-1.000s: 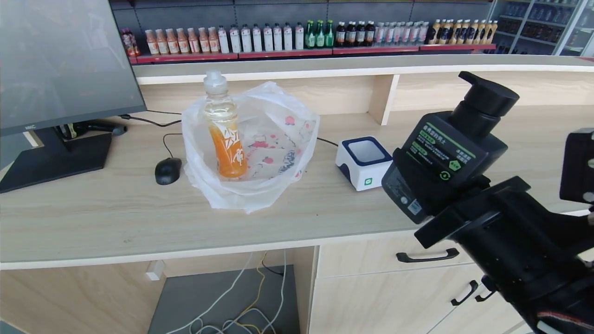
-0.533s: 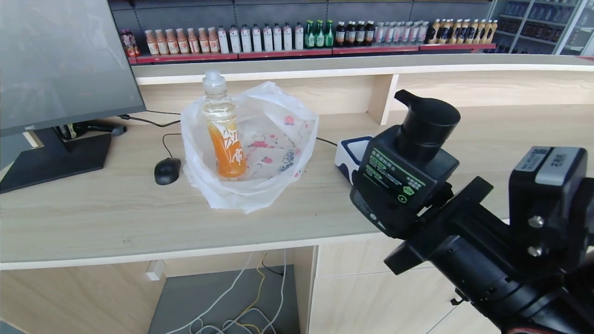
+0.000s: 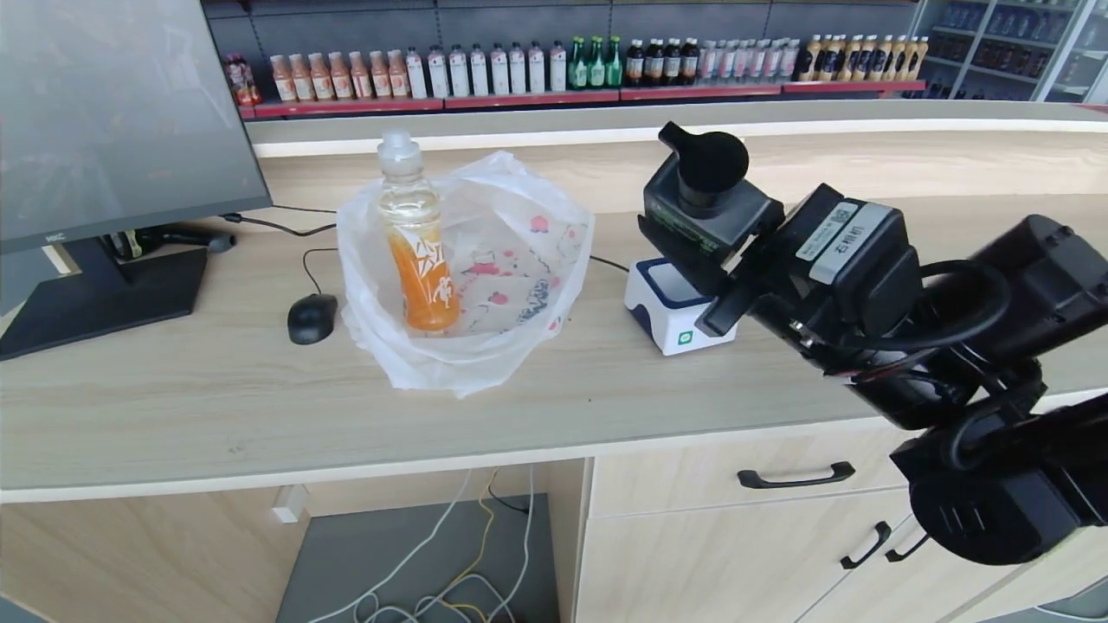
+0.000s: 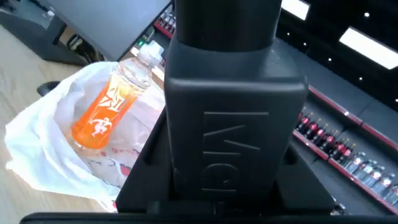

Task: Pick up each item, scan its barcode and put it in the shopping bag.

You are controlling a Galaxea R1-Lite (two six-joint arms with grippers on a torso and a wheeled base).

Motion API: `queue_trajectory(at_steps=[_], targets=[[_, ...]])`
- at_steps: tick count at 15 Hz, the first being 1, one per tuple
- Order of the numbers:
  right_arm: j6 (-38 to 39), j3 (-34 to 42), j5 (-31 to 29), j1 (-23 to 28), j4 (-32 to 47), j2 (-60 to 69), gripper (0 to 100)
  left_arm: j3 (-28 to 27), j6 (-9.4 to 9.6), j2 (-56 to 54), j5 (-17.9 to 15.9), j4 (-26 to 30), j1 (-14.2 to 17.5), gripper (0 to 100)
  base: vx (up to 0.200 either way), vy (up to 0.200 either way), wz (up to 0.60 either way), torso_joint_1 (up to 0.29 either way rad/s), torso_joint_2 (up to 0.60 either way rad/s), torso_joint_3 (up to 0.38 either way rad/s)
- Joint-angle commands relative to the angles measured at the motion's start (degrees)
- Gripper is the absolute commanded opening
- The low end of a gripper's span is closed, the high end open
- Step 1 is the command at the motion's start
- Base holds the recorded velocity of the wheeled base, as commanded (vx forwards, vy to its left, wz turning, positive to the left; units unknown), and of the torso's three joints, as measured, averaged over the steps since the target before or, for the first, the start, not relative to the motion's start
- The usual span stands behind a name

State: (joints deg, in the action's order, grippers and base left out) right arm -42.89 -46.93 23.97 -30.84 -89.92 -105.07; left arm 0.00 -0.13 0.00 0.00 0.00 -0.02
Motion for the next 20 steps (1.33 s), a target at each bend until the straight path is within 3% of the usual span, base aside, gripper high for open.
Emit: queue_trajectory(at_steps=[1,2,4,8,12,20], targets=[[-3.34,-6.59,6.44,7.11,-0.08,-7.69,0,0.0,-0.04,0.0,0.0,0.0,-0.06,100,0.0,0.0,0.0,0.0,0.0,0.0],[-4.4,-10.99,10.05,9.05,-0.08,-10.51,0,0.0,-0.04,0.0,0.0,0.0,0.02,100,0.0,0.0,0.0,0.0,0.0,0.0],[-4.66,-14.41,10.93,8.87,-0.08,-13.32,0,0.0,-0.04,0.0,0.0,0.0,-0.06,100,0.0,0.0,0.0,0.0,0.0,0.0],[-9.76,-16.0,14.53,11.77,-0.08,-17.89,0,0.0,-0.04,0.0,0.0,0.0,0.02,100,0.0,0.0,0.0,0.0,0.0,0.0],[-11.17,-22.5,17.69,12.91,-0.08,-20.0,0,0.0,-0.04,0.0,0.0,0.0,-0.06,100,0.0,0.0,0.0,0.0,0.0,0.0],[-12.57,-21.71,21.3,15.46,-0.08,-20.7,0,0.0,-0.04,0.0,0.0,0.0,0.02,100,0.0,0.0,0.0,0.0,0.0,0.0]])
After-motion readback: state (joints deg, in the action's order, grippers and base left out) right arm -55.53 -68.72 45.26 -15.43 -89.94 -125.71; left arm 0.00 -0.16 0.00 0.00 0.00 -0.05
